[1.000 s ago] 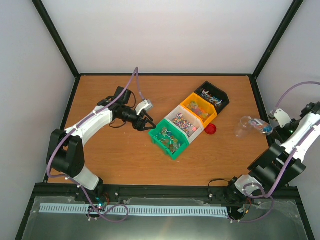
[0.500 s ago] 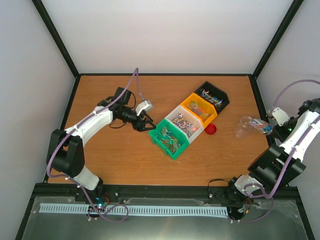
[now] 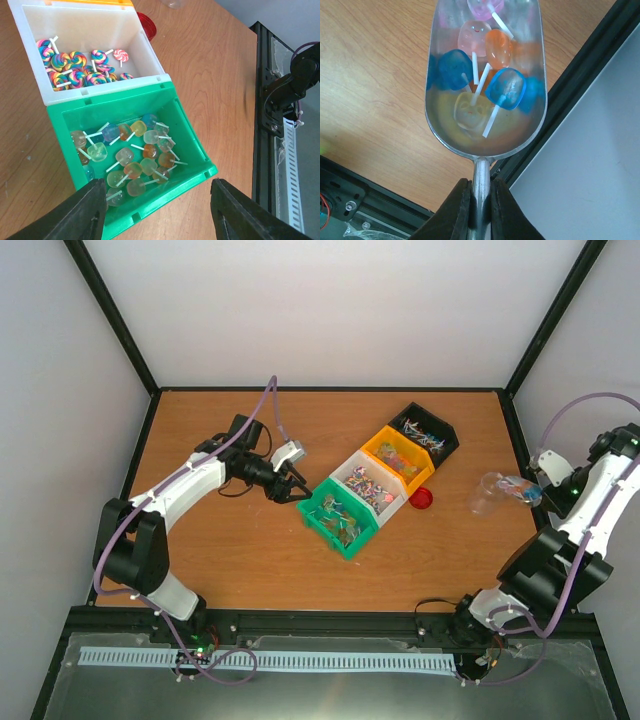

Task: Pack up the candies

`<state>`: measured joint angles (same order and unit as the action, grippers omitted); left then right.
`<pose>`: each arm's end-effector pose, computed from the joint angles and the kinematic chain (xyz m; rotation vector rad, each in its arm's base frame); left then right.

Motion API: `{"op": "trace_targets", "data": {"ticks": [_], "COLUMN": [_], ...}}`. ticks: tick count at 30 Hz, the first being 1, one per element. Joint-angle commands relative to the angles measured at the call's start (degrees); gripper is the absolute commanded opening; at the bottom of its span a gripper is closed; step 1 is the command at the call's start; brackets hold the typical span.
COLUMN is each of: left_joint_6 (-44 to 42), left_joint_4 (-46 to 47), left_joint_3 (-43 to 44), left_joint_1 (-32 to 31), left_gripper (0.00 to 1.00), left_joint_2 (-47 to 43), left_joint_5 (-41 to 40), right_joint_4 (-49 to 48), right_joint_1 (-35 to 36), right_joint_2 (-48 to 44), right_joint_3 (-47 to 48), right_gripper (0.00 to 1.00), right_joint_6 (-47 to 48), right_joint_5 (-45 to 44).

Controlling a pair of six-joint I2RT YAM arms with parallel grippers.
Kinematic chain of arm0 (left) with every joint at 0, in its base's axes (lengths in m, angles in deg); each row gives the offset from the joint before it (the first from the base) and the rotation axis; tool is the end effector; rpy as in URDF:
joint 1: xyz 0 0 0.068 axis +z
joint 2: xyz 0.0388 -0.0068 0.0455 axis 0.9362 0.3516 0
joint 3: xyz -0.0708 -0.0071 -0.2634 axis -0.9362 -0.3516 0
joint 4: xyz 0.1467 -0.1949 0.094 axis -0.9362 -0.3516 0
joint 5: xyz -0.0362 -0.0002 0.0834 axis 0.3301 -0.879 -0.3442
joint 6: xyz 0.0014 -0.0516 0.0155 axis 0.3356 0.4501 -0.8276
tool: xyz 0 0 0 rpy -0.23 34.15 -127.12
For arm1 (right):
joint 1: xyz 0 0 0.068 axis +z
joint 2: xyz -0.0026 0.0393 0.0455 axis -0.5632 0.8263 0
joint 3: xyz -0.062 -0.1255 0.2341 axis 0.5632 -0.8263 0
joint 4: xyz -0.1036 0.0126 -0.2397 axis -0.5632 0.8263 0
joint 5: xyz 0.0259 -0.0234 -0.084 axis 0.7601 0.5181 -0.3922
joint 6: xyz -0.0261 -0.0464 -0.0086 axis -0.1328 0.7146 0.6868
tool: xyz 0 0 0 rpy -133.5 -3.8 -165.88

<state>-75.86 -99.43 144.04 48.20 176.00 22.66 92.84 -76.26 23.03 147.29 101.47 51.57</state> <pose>0.2828 -0.1394 0.2486 1.1818 2.1188 -1.1335 0.1955 -0.1677 0.3387 -0.8237 2.8000 -0.0468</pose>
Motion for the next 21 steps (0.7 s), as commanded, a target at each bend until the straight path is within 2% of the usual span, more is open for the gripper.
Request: {"op": "trace_targets", "data": {"ticks": [1,21], "left_joint_6": [-1.24,-1.12], "left_joint_4": [0.61,0.94], "left_joint_3": [-0.01,0.14], "left_joint_1": [0.30,0.38], "left_gripper": [0.60,0.59], "left_joint_2": [-0.58,-0.27], "left_joint_5": [1.69,1.71], "right_joint_4": [0.47,2.06], "right_joint_1": [1.22,4.94], "right_joint_2": [0.58,2.58], "right_joint_3": [2.38,4.98], "right_gripper": [0.03,0.03], "right_joint_6": [-1.42,-2.93], "right_joint_5": [-2.13,-7.05]}}
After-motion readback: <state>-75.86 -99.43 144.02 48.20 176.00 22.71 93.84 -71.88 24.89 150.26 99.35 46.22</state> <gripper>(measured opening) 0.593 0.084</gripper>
